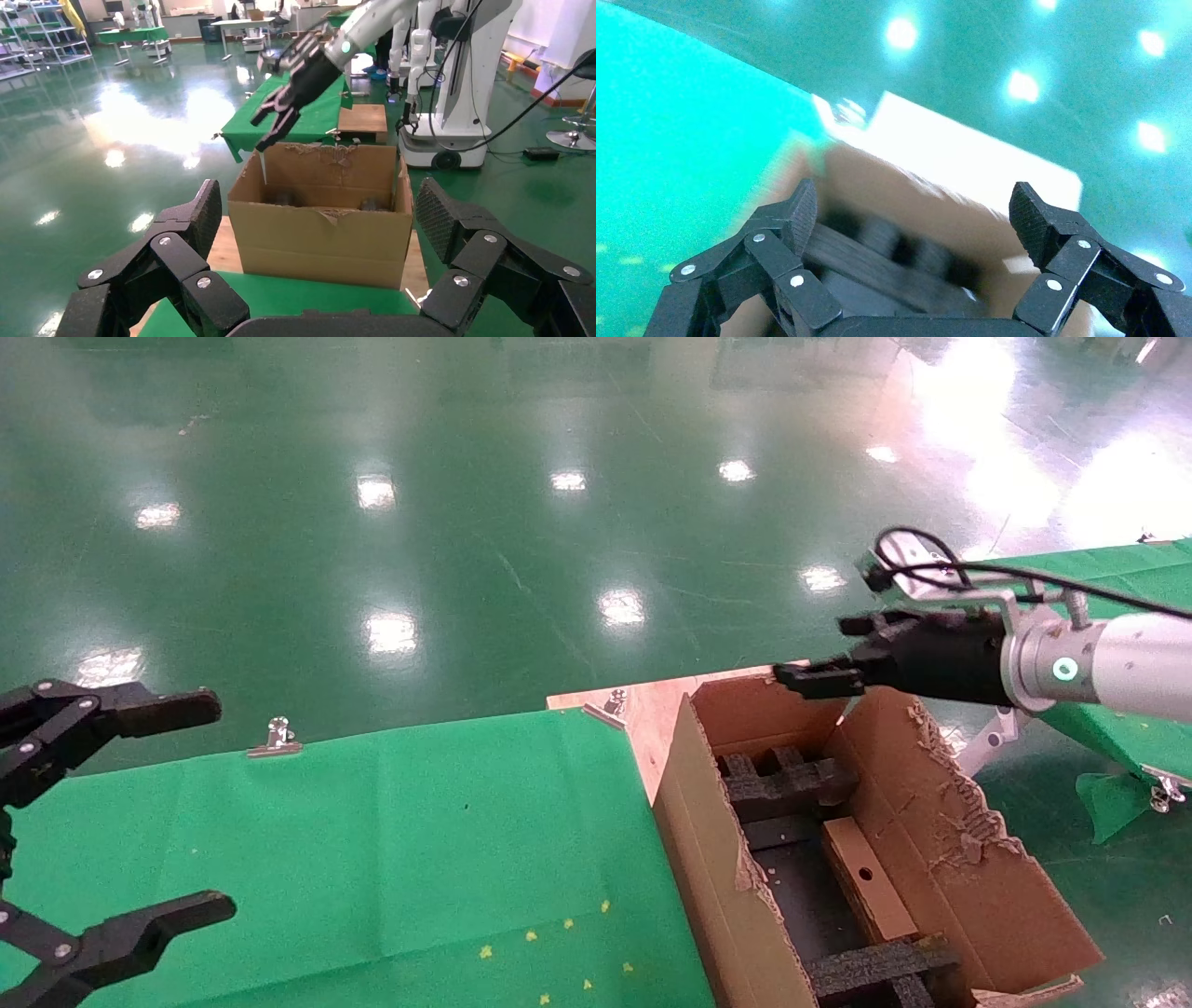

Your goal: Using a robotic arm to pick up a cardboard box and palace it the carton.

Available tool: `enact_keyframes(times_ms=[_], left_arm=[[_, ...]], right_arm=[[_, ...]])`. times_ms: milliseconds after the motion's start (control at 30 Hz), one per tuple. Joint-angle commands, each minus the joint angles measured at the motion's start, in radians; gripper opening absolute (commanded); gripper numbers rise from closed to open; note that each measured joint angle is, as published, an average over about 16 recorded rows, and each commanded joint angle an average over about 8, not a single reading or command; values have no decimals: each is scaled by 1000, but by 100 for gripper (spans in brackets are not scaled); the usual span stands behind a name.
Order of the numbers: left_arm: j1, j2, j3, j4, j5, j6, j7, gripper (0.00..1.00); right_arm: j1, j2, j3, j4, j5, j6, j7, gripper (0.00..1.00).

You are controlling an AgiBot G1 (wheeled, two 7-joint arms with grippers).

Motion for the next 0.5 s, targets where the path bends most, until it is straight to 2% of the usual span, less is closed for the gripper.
enact_keyframes(times_ms=[33, 267, 500], left_arm=[[0, 0, 0, 0, 0, 0, 0, 100], [0, 0, 0, 0, 0, 0, 0, 100], [0, 0, 0, 0, -1, 0, 0, 100]], right_arm=[[33, 24, 30, 62, 25, -34, -37, 100], [58, 59, 112, 127, 178, -169, -165, 100], [55, 61, 120, 127, 196, -183, -168, 100]])
